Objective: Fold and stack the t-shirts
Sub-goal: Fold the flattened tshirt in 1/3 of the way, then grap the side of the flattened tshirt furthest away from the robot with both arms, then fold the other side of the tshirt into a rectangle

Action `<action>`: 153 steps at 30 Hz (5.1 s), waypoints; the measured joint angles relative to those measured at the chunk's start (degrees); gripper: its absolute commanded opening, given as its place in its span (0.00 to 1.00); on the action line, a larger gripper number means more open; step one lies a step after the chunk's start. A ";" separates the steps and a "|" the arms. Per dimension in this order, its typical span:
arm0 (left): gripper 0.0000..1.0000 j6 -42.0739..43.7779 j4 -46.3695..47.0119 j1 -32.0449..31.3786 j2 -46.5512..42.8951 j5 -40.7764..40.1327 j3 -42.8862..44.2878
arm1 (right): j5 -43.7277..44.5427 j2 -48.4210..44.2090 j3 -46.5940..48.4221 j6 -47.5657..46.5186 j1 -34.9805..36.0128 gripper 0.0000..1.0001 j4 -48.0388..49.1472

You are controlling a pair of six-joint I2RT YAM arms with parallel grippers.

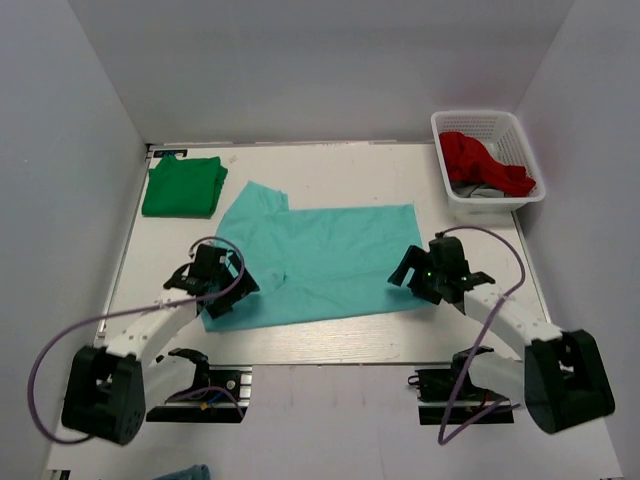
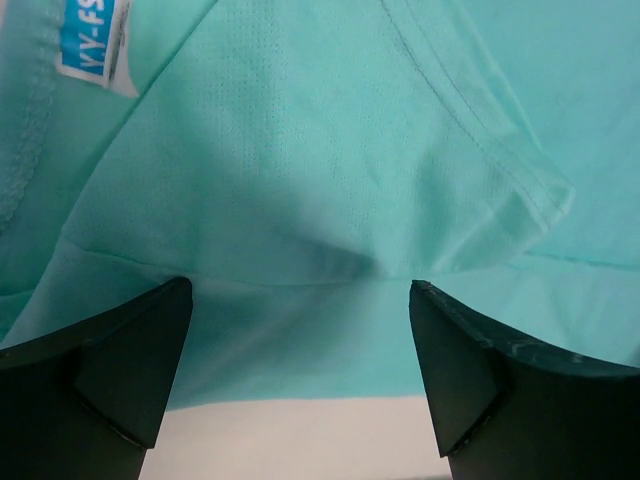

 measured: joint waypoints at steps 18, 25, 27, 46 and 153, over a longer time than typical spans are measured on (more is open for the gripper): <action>1.00 4.94 -4.70 2.91 36.04 -11.21 49.83 | 14.25 16.59 30.40 -4.83 0.61 0.90 -5.25; 0.96 9.53 -12.72 4.46 65.40 -14.16 82.53 | 20.83 35.60 48.89 -7.15 -0.44 0.90 -8.72; 0.95 10.93 -14.91 4.66 71.14 -15.37 90.18 | 21.22 38.62 50.77 -7.63 -0.94 0.90 -9.60; 0.54 21.53 -11.52 5.22 77.00 -17.40 90.95 | 19.76 49.42 57.90 -10.51 -4.33 0.90 -14.32; 1.00 -1.70 -14.91 3.98 -13.70 6.19 6.36 | 24.81 9.81 19.10 -5.49 -2.58 0.90 -10.75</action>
